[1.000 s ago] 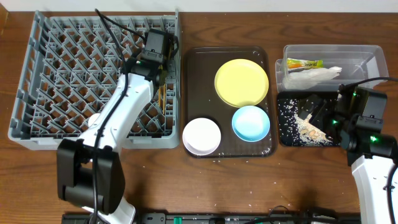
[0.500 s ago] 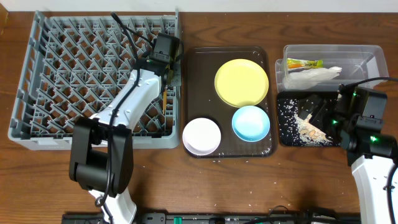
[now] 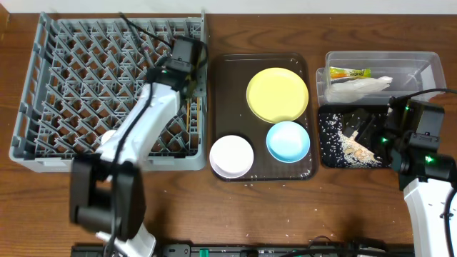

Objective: Sort waste into correct bins and load items into the dishwasher
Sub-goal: 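Place the chopstick upright in the dish rack's right edge with left gripper, then grasp the light-blue bowl rim with left gripper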

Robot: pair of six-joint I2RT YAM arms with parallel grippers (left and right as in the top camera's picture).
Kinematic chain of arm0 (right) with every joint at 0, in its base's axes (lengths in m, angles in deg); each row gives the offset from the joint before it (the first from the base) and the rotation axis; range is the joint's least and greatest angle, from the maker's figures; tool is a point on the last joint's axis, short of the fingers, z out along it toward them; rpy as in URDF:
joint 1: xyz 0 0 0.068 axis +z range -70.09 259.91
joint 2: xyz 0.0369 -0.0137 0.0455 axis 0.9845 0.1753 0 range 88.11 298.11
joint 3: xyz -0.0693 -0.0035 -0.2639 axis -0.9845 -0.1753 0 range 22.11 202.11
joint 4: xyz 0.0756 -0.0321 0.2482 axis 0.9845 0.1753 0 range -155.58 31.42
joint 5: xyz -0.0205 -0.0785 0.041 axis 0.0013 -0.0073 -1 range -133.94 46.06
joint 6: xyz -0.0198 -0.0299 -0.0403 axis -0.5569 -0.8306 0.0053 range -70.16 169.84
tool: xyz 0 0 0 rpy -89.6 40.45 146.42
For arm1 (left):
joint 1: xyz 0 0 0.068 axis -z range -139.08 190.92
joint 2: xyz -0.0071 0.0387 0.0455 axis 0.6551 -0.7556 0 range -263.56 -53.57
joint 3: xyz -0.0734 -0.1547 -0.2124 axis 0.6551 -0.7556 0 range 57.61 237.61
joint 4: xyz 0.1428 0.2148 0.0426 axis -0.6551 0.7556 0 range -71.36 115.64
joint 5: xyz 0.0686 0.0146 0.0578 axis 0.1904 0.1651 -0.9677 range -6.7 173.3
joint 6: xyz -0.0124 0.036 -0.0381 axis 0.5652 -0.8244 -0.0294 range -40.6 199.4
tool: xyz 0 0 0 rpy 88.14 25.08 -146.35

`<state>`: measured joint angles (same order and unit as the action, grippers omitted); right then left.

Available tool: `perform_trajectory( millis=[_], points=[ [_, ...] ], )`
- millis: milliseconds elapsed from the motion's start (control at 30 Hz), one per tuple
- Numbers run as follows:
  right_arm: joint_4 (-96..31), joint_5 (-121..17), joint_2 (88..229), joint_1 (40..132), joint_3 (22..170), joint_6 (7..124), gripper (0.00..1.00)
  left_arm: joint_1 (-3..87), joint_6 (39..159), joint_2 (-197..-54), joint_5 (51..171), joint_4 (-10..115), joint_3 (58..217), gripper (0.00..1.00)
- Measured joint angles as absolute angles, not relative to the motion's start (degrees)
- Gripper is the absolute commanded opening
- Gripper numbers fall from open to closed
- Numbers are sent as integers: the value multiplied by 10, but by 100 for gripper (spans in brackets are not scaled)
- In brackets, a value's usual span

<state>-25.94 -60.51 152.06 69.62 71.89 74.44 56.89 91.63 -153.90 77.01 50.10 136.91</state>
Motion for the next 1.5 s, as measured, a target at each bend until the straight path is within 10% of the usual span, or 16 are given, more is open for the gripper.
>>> perform_trajectory(
  millis=[167,533,1100,1500],
  points=[
    [-259,-605,1521,696,719,744,99,569,914,-1435,831,559,1369,55],
    [-259,-605,1521,696,719,744,99,642,920,-1374,1058,613,1370,60],
    [-260,-605,1521,696,719,744,99,818,916,-1630,1010,556,1370,60],
    [-259,-605,1521,696,719,744,99,819,919,-1696,966,464,1367,26]
  ],
)
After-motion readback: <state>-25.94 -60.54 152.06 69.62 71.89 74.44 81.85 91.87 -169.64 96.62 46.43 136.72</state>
